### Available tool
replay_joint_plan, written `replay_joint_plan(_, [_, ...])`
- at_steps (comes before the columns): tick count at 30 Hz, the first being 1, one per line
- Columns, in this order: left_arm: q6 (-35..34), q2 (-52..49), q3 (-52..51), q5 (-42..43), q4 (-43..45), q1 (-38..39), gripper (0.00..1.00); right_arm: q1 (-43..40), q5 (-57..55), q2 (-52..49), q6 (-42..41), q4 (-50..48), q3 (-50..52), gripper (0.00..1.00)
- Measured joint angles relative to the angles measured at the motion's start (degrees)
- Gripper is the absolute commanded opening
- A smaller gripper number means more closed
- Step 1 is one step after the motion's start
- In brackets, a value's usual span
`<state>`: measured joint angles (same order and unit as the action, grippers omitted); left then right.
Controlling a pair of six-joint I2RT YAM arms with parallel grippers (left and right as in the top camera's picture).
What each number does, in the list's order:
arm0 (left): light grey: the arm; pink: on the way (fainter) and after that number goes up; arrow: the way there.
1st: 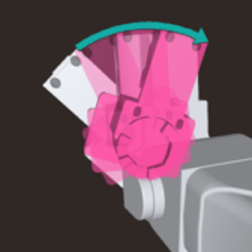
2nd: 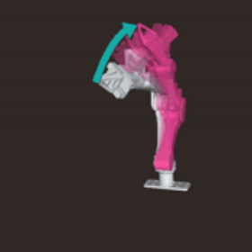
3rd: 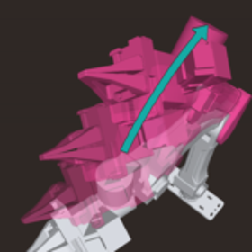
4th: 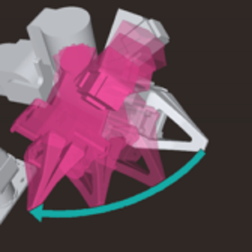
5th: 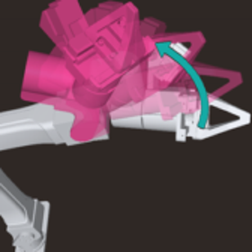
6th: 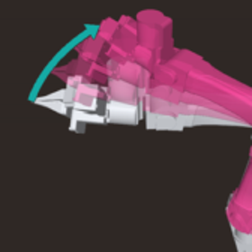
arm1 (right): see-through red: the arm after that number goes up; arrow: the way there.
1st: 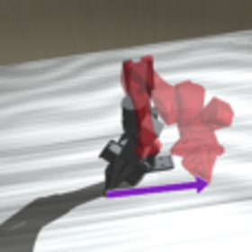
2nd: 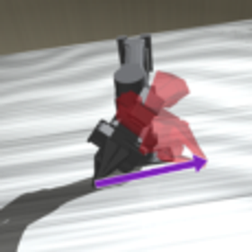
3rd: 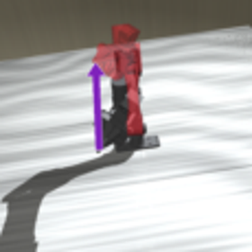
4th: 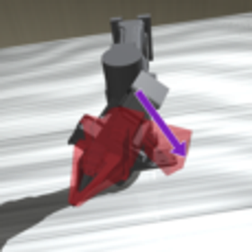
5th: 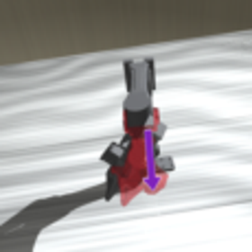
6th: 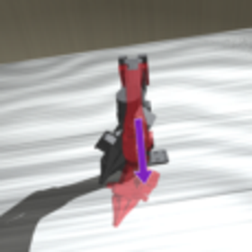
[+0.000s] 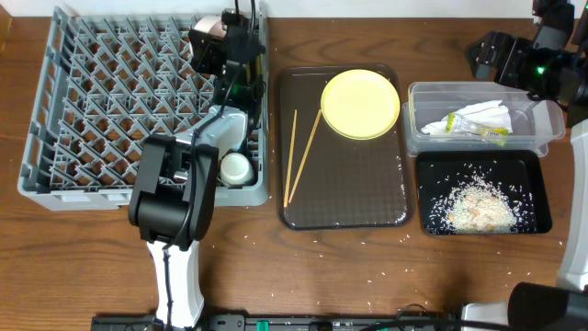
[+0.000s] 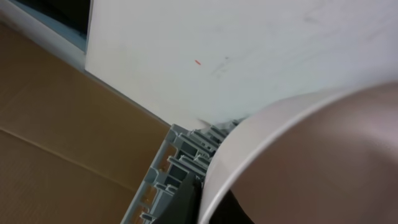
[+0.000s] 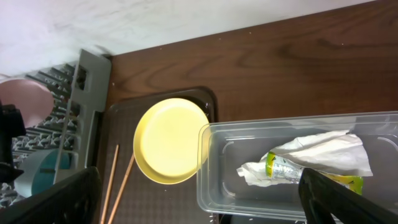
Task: Sort waste into correct bins and load items into the dishwasher
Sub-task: 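Set the pink bowl upright in the rack and open the left gripper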
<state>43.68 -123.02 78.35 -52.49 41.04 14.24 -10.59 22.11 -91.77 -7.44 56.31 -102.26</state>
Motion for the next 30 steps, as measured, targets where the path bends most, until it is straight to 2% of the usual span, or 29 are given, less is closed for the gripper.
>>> replay_joint_plan(11, [-0.1, -0.1, 0.2, -0.6, -3.5, 0.7, 0.09, 0.0, 0.0, 0.0, 0.0, 0.0, 0.0, 0.99])
replay_joint_plan(17, [-0.2, -0.1, 0.3, -3.4, -7.9, 2.1, 0.17, 0.0, 0.0, 0.0, 0.0, 0.0, 0.0, 0.99])
replay_joint_plan(18, [-0.2, -0.1, 0.4, -3.7, -9.6, 2.2, 0.24, 0.0, 0.0, 0.0, 0.0, 0.0, 0.0, 0.99])
replay_joint_plan(25, [-2.1, 0.3, 0.9, -4.7, -18.2, 3.2, 0.40, 0.0, 0.0, 0.0, 0.0, 0.0, 0.0, 0.99])
replay_joint_plan(30, [-1.9, -0.3, 0.6, -1.8, -19.7, 4.5, 0.43, 0.0, 0.0, 0.0, 0.0, 0.0, 0.0, 0.99])
